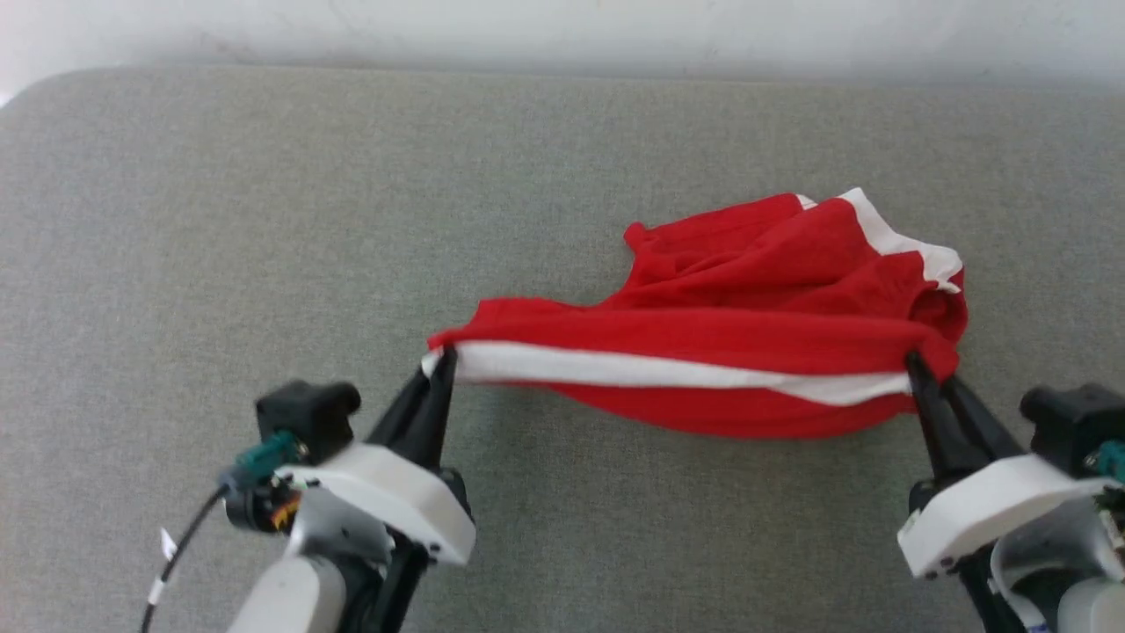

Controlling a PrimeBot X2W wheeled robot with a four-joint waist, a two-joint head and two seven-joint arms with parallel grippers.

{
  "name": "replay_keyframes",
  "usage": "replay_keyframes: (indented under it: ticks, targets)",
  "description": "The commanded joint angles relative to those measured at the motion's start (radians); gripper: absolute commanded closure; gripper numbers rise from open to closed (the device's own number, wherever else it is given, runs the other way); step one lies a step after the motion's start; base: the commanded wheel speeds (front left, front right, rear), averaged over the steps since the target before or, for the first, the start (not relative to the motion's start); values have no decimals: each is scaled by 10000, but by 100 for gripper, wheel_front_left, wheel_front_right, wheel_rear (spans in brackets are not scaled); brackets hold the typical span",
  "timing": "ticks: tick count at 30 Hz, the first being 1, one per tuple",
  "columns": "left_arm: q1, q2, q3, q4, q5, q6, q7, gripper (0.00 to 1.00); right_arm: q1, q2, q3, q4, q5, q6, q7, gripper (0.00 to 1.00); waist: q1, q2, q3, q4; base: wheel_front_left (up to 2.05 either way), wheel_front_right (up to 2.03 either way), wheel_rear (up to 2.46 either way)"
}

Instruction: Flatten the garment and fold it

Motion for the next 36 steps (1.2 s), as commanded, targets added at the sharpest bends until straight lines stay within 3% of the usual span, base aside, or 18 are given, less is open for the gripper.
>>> replay_keyframes:
  ticks: [1,6,15,23,29,36]
  targets:
    - [-286,-35,96,-202,-9,69,-70,100,-260,-1,42,-179,85,-9,23,100,-1,0,-147,-78,0,0,0]
    - [-1206,-160,478,-1290,-87,405,142,100,-1256,-424,223,-1121,528,-9,589,100,-1,0,-494,-285,0,0,0]
    - [-3449,31,1024,-2631,-309,752,1442,100,-3855,-1574,398,-2192,1631,-9,2020,100,-1,0,-734,-680,0,0,0]
    - [-5288,295,1237,-3164,-647,962,2968,100,-5547,-1935,434,-2615,2739,-9,3667,100,-1,0,-668,-847,0,0,0]
    - [-6066,170,1336,-2675,-1026,1335,3885,100,-6442,-1755,350,-2110,3472,-9,4984,100,-1,0,-165,-917,0,0,0]
    - [-7755,185,1673,-891,-888,1381,3638,100,-8169,-2194,854,-565,3293,-9,5304,100,-1,0,1130,-940,0,0,0]
